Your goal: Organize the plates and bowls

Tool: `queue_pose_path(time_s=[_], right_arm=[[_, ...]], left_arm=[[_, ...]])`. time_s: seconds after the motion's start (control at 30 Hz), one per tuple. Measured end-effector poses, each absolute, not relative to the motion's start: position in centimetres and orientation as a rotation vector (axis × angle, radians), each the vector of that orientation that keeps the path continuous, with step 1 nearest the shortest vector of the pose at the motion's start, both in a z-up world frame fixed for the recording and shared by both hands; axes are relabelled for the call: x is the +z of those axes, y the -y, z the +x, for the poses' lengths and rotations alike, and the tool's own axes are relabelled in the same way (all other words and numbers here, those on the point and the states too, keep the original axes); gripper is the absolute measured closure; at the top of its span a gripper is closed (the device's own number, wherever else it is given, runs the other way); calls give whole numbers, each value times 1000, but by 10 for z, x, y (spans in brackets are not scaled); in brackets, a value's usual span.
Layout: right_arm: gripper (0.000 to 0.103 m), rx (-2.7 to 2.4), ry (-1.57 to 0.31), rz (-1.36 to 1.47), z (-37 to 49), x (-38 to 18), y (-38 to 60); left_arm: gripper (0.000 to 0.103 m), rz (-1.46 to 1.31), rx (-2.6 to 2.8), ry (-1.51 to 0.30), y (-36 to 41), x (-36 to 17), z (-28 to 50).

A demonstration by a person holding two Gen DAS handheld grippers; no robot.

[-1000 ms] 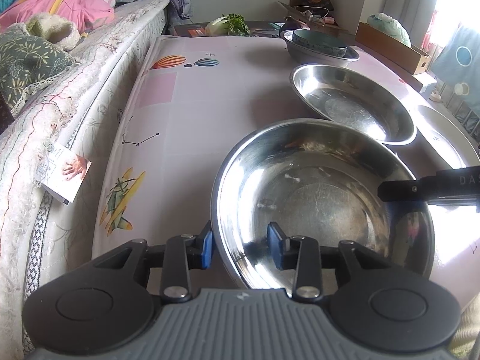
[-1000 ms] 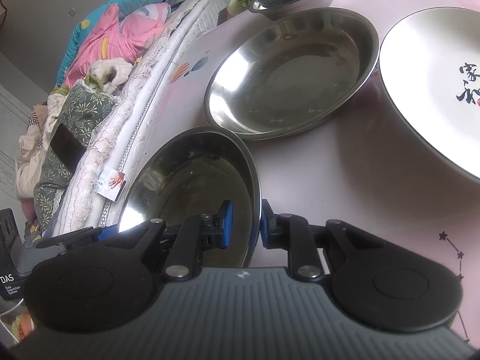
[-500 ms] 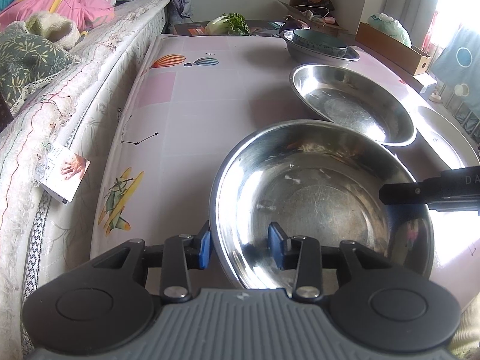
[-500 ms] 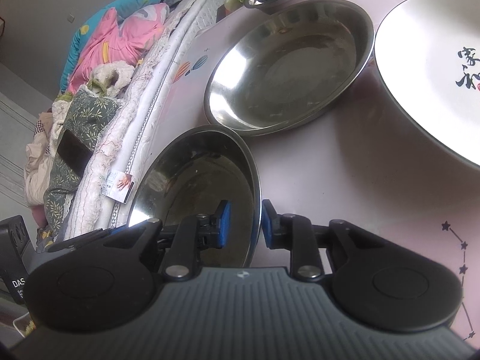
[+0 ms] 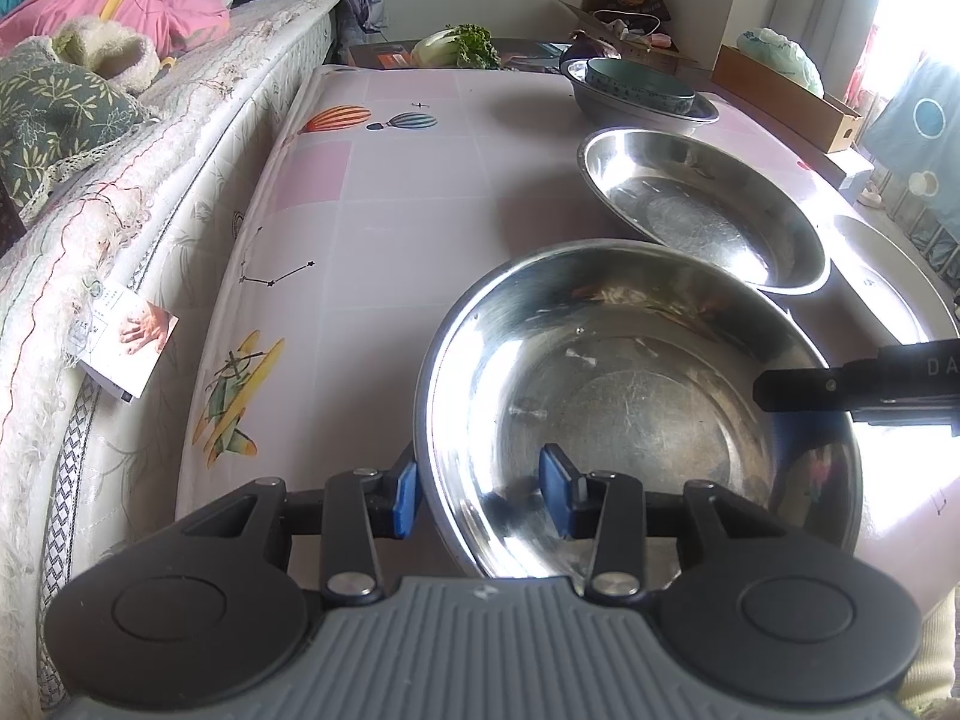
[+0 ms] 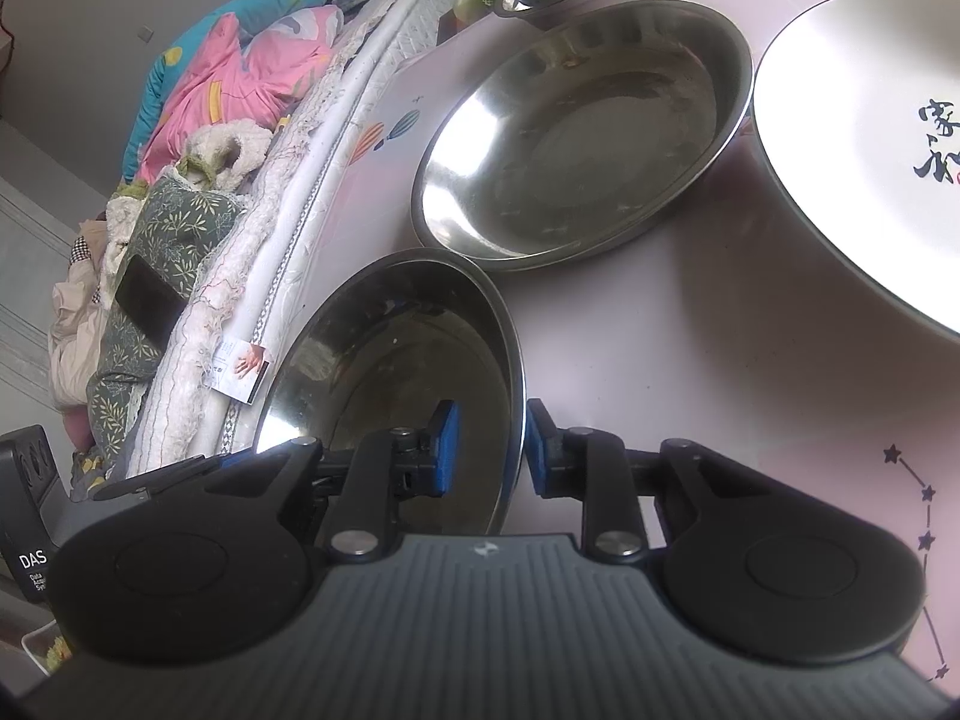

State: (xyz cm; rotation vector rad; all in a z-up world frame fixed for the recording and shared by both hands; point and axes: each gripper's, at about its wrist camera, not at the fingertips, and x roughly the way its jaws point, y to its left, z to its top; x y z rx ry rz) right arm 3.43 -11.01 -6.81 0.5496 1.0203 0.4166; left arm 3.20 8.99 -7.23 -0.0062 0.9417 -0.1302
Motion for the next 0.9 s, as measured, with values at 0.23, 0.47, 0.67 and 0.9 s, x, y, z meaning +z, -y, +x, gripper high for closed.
queue_pose_path(time_s=[0.23,0.47,0.67,0.9], right_arm=[[79,416,-1020,549,34,-68,110],[79,413,-1013,531,34,-66,110],[79,414,-1005,523,35,-64,109],[79,415,-996,510,35,-61,109]], left_arm=[[61,-9,-128,-941,-90,-72,32],[61,-12,-127,-935,-89,-71,30],[61,-15,-127,-934,-89,-71,29],[61,-15,-127,-933,-88,-70,28]])
